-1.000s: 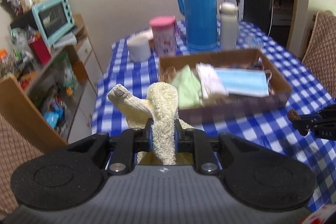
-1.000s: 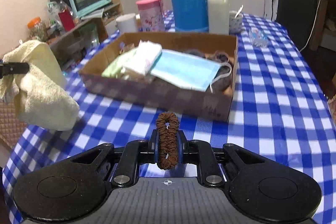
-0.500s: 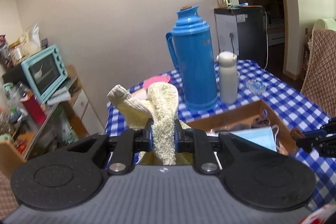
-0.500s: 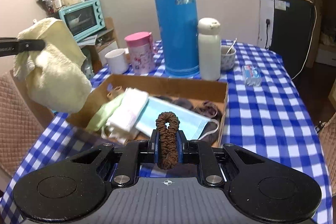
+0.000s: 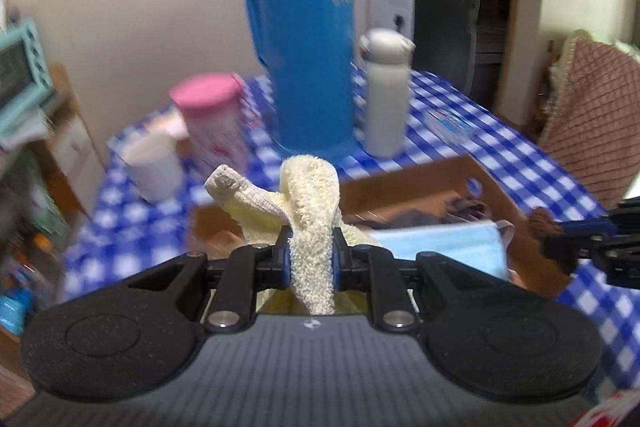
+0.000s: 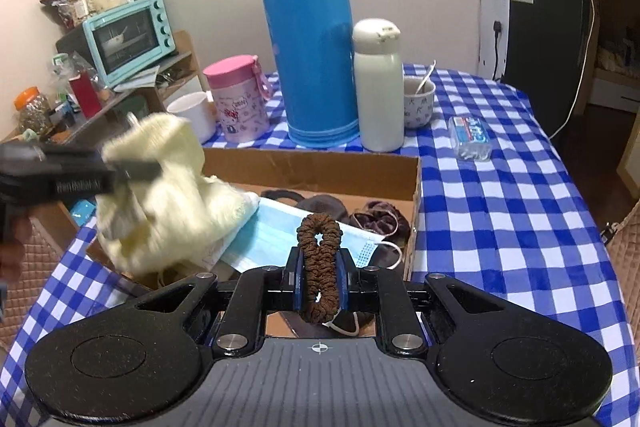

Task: Organize soft objects
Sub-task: 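Carry the yellow towel and brown scrunchie over the cardboard tray, then open both tools to drop the towel and scrunchie into the tray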

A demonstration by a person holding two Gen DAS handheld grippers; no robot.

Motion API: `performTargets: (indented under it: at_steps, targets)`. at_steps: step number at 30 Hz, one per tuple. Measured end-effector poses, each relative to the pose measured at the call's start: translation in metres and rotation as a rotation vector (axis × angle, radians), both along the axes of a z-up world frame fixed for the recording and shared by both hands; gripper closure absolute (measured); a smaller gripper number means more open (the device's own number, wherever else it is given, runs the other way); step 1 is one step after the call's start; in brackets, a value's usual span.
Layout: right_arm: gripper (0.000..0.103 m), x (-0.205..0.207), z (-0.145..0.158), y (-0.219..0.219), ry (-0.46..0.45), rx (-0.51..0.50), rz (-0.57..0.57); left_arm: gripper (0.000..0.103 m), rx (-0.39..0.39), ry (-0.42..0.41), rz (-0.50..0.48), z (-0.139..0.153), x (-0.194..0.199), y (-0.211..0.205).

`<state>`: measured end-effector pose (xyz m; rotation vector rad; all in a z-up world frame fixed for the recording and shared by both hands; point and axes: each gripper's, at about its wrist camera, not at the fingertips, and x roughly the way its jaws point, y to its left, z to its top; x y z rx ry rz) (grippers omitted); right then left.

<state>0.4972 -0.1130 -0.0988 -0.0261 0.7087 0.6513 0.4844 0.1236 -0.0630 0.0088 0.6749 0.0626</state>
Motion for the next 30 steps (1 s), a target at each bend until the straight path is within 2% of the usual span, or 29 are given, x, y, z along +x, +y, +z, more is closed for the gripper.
performTargets:
  at_steps: [4, 9, 16, 23, 27, 30]
  targets:
    - [0.086, 0.007, -0.009, 0.009, 0.025, 0.002, 0.003, 0.086, -0.044, 0.047, -0.035, -0.022, 0.008, -0.004]
    - [0.086, 0.013, -0.018, 0.024, 0.048, 0.001, 0.024, 0.086, -0.005, 0.088, -0.005, -0.041, 0.018, 0.003]
    - [0.086, 0.018, -0.029, 0.042, 0.072, -0.007, 0.047, 0.086, 0.078, 0.098, 0.028, -0.053, 0.033, 0.020]
    - [0.086, 0.023, -0.035, 0.050, 0.084, -0.017, 0.047, 0.085, 0.067, 0.146, 0.011, -0.063, 0.030, 0.017]
    - [0.086, 0.026, -0.036, 0.052, 0.089, -0.020, 0.037, 0.078, 0.018, 0.179, 0.035, -0.056, 0.030, 0.027]
    - [0.086, 0.028, -0.036, 0.053, 0.089, -0.016, 0.029, 0.064, 0.010, 0.186, 0.044, -0.046, 0.029, 0.032]
